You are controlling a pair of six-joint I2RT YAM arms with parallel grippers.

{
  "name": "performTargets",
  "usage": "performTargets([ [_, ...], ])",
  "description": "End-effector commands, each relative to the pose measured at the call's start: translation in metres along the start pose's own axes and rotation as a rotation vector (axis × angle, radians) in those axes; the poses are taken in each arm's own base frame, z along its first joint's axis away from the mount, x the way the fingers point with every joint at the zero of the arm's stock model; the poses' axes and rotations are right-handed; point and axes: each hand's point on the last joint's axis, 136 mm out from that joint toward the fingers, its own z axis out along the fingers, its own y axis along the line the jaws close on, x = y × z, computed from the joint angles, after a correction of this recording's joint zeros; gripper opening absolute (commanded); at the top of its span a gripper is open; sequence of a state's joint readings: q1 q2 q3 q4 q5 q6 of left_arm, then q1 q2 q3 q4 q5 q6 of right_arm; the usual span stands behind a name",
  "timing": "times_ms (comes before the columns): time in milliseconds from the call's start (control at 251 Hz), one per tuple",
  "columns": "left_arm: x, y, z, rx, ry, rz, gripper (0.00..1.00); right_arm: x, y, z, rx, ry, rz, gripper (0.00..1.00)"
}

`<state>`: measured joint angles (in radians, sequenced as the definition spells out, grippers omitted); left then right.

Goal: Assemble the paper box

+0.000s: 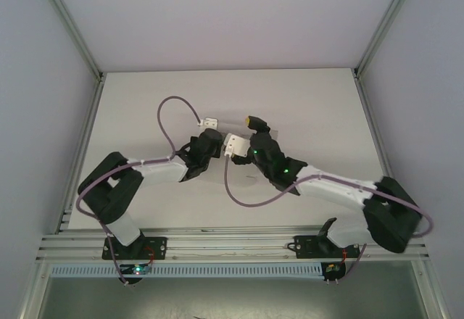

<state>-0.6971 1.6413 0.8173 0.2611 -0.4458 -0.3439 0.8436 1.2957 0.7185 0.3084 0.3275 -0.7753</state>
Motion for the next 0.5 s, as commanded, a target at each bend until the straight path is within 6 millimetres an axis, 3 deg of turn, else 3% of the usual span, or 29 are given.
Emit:
performTargets([
  [0, -0.008, 0.009, -0.018, 0.006, -0.018, -0.051, 0.00, -0.038, -0.009, -0.031, -0.045, -0.180, 0.106, 0.98],
  [136, -0.010, 0.012, -0.042, 0.063, -0.036, -0.099, 0.00, -0.050, -0.041, -0.068, 0.022, -0.277, 0.283, 0.98],
  [247, -0.010, 0.019, -0.062, 0.103, -0.048, -0.138, 0.00, -0.045, -0.068, -0.088, 0.077, -0.285, 0.482, 0.98],
  [367, -0.007, 0.028, -0.082, 0.134, -0.083, -0.193, 0.00, -0.032, -0.082, -0.094, 0.070, -0.226, 0.653, 0.98],
  [499, -0.003, 0.031, -0.098, 0.185, -0.110, -0.221, 0.00, -0.025, -0.076, -0.089, 0.024, -0.176, 0.709, 0.98],
])
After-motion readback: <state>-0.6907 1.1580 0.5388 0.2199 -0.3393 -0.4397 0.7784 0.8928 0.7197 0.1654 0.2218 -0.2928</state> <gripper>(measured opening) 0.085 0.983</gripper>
